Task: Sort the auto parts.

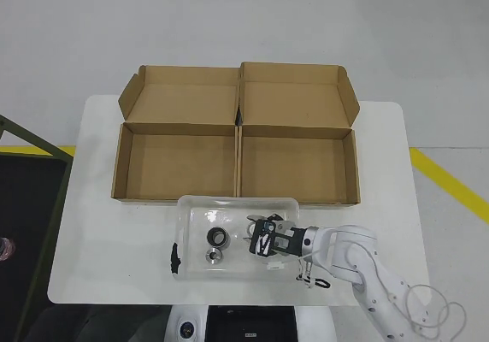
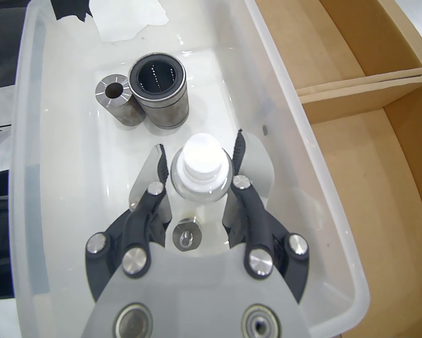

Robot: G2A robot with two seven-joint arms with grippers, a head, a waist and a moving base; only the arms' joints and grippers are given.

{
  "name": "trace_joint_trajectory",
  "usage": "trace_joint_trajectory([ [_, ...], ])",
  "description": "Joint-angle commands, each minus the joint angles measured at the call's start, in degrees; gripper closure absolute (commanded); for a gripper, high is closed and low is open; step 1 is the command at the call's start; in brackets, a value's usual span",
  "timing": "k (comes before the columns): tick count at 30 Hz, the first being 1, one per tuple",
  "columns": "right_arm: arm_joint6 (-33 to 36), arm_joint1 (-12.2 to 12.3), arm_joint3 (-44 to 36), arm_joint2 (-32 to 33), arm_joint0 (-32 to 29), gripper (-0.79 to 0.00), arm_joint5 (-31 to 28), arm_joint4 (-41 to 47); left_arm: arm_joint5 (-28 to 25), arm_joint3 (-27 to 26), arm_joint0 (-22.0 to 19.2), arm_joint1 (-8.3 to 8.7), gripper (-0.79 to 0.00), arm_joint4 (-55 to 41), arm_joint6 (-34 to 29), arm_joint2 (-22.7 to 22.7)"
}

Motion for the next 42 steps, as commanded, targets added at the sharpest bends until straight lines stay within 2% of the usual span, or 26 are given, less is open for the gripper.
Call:
trace_joint_trajectory([
  [1, -0.53, 0.08, 0.09, -0.10, 0.10, -0.046, -0.28, -0.01, 0.00, 0.00, 0.00, 0.00, -0.785, 0.00, 0.00, 0.00],
  [2, -0.78, 0.12, 0.06, -0.18, 0.13, 0.000, -0.60, 0.13, 0.00, 0.00, 0.00, 0.00, -0.785, 0.00, 0.00, 0.00],
  [13, -8.74, 0.87, -1.45, 0.90, 0.43, 0.000, -6.68, 4.35, 0.00, 0.00, 0.00, 0.00, -0.785, 0.00, 0.00, 0.00],
  [19, -14.64, 1.37, -2.78, 3.13, 0.31, 0.000, -8.88, 7.53, 0.00, 0.00, 0.00, 0.00, -0.785, 0.00, 0.00, 0.00],
  [25, -16.88, 2.07, -2.75, 7.11, 0.84, 0.000, -10.14, 10.04, 0.00, 0.00, 0.00, 0.00, -0.785, 0.00, 0.00, 0.00],
  [32, -19.39, 2.53, -0.54, 10.94, 2.25, 0.000, -10.03, 17.18, 0.00, 0.00, 0.00, 0.00, -0.785, 0.00, 0.00, 0.00],
  [42, -17.25, 2.57, 2.51, 12.44, 5.94, 0.000, -4.08, 23.41, 0.00, 0.00, 0.00, 0.00, -0.785, 0.00, 0.00, 0.00],
])
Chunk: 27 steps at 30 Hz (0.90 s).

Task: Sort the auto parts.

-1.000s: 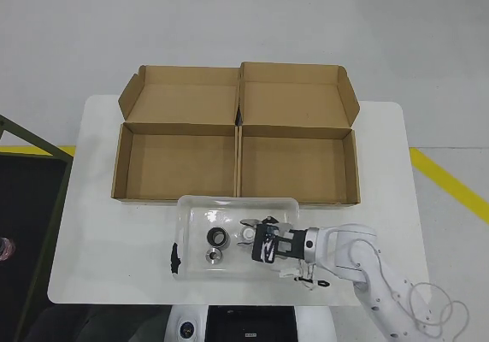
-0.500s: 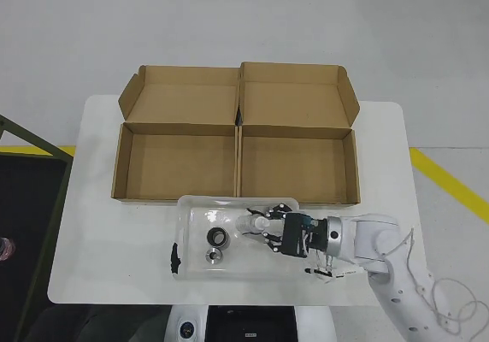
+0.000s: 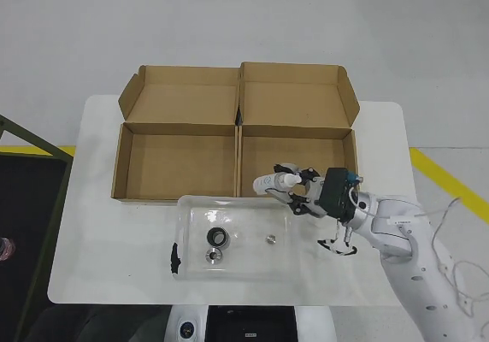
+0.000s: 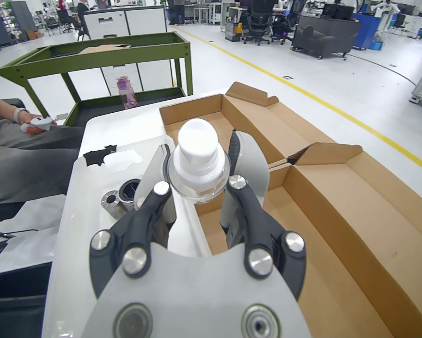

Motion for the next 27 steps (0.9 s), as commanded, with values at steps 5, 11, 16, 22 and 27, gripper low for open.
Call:
trace_joint_trajectory([
  [5, 2.38, -0.12, 2.31, -1.20, 2.29, 0.000, 1.93, 3.34, 0.00, 0.00, 0.00, 0.00, -0.785, 0.00, 0.00, 0.00],
  [11, 4.15, -0.51, 5.14, -3.67, 5.05, 0.000, 3.75, 6.19, 0.00, 0.00, 0.00, 0.00, -0.785, 0.00, 0.00, 0.00],
  [16, 5.84, -1.00, 8.19, -5.98, 8.38, 0.000, 6.59, 6.63, 0.00, 0.00, 0.00, 0.00, -0.785, 0.00, 0.00, 0.00],
  [22, 7.07, -1.88, 12.59, -9.27, 13.13, 0.000, 11.12, 5.13, 0.00, 0.00, 0.00, 0.00, -0.785, 0.00, 0.00, 0.00],
  [27, 7.55, -2.69, 16.55, -12.08, 16.68, 0.000, 14.57, 2.84, 0.00, 0.00, 0.00, 0.00, -0.785, 0.00, 0.00, 0.00],
])
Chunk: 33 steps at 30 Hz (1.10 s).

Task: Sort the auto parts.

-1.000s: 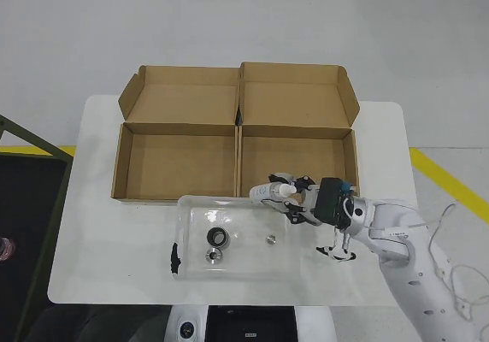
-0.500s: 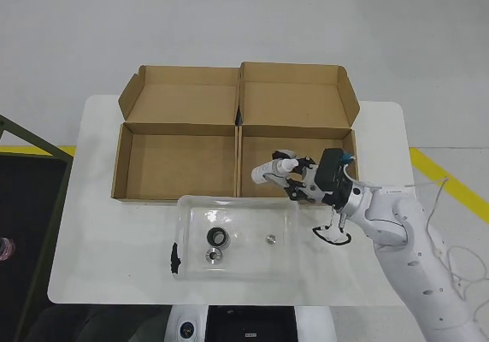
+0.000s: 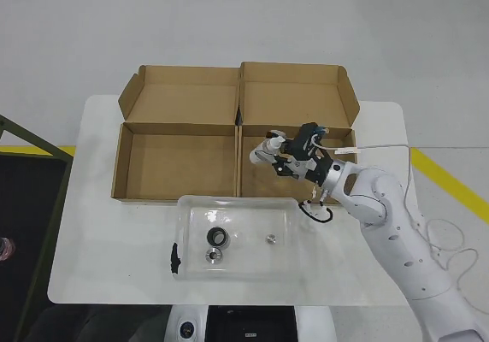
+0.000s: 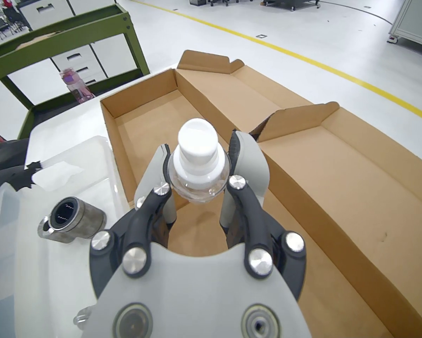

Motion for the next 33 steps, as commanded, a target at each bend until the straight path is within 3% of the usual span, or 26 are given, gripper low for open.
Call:
trace_joint_trajectory([
  [1, 0.04, -0.31, 1.75, -1.04, 1.32, 0.000, 1.35, -1.03, 0.00, 0.00, 0.00, 0.00, -0.785, 0.00, 0.00, 0.00],
  [15, -1.03, -2.86, 13.13, -8.26, 7.74, 0.000, 7.99, -6.53, 0.00, 0.00, 0.00, 0.00, -0.785, 0.00, 0.00, 0.00],
  [16, -1.05, -3.02, 13.69, -8.65, 8.02, -0.012, 8.24, -6.78, 0.00, 0.00, 0.00, 0.00, -0.785, 0.00, 0.00, 0.00],
  [20, -1.14, -3.54, 15.21, -9.76, 8.86, -0.252, 8.92, -7.63, 0.00, 0.00, 0.00, 0.00, -0.785, 0.00, 0.00, 0.00],
  [22, -1.30, -3.76, 15.78, -10.14, 9.13, -0.336, 9.12, -7.85, 0.00, 0.00, 0.00, 0.00, -0.785, 0.00, 0.00, 0.00],
  [24, -1.54, -3.96, 16.35, -10.43, 9.39, -0.369, 9.28, -8.05, 0.00, 0.00, 0.00, 0.00, -0.785, 0.00, 0.00, 0.00],
  [33, -2.01, -4.17, 16.09, -10.03, 9.24, -0.385, 8.39, -8.79, 0.00, 0.00, 0.00, 0.00, -0.785, 0.00, 0.00, 0.00],
])
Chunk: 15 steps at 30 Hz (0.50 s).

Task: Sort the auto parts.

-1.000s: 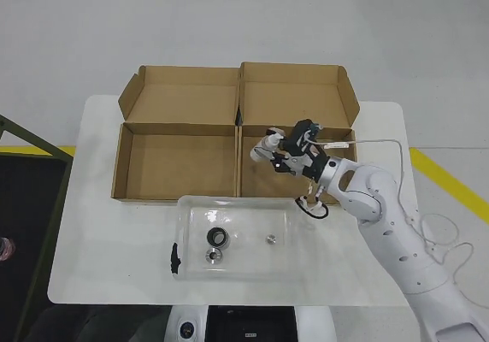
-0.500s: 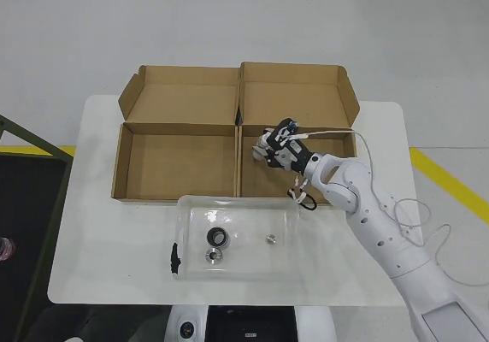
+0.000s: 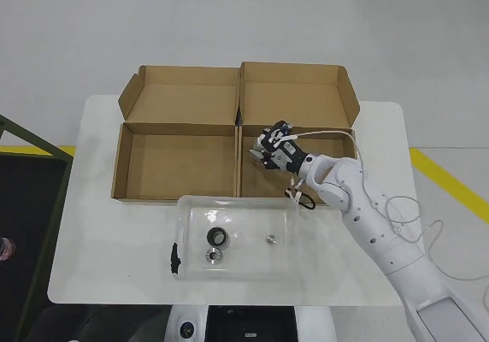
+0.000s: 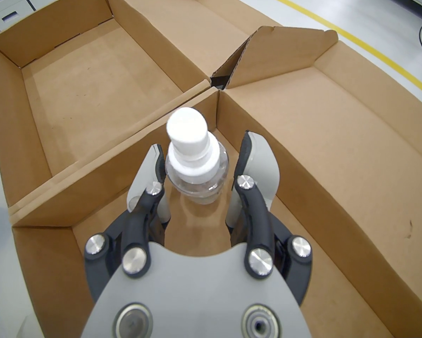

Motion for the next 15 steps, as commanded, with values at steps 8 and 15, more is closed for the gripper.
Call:
trace_joint_trajectory([
  [8, 2.23, 1.78, -9.44, 4.78, -3.88, -0.477, -2.44, -4.49, 0.00, 0.00, 0.00, 0.00, -0.785, 0.00, 0.00, 0.00],
  [15, 6.10, 3.35, -19.13, 8.63, -8.65, -0.486, -6.79, -6.61, 0.00, 0.00, 0.00, 0.00, -0.785, 0.00, 0.00, 0.00],
])
